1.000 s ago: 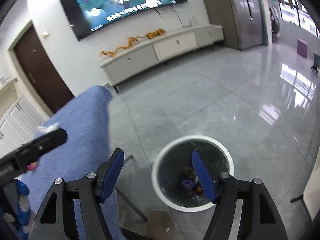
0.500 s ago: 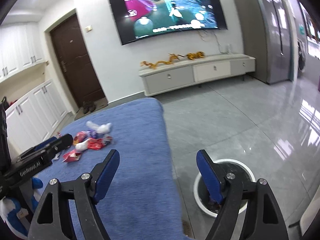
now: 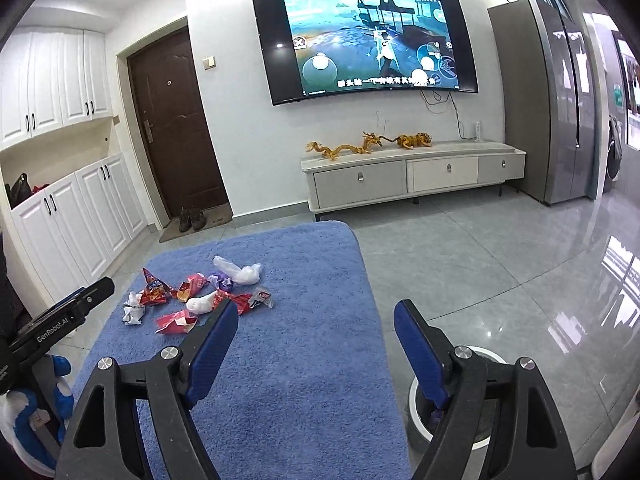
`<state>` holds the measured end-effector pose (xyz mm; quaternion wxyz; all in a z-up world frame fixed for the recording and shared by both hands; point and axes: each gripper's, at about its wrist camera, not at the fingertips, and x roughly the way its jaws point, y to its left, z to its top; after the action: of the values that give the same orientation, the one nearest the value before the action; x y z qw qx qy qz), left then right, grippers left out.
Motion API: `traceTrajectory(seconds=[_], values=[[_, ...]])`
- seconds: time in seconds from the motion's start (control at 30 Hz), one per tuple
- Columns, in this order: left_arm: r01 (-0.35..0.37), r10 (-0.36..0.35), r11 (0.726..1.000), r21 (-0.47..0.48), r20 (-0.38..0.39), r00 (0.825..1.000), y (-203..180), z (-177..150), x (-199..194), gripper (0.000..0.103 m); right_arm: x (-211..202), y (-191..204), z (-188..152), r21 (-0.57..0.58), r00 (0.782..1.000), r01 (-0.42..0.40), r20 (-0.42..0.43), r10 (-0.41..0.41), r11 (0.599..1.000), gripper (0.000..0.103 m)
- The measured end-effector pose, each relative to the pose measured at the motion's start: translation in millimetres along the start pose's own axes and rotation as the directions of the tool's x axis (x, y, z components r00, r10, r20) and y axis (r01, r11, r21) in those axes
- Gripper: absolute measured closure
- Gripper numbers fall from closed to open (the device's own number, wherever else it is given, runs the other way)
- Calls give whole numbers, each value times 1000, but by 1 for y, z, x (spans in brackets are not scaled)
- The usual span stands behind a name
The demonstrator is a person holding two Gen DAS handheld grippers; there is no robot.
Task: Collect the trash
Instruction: 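Move both tools back toward the remaining wrappers on the rug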
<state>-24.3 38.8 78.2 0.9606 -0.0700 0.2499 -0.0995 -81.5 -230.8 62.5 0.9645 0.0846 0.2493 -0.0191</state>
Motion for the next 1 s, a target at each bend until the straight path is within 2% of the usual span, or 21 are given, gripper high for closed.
traceTrajectory(seconds=[0.37,0.63,1.0], values=[[-31,31,997,-69,-10,999,37,-9,-4,29,9,24,-2,-35,1000,8,-12,-9,999,24],[-45,44,996,-78,-17,999,49,-13,2,29,18,33,-4,-51,1000,1,-19,-2,999,24],[-161,153,982,-102,-82,985,90,-27,26,29,36,30,-8,-51,999,-10,-42,8,999,24]])
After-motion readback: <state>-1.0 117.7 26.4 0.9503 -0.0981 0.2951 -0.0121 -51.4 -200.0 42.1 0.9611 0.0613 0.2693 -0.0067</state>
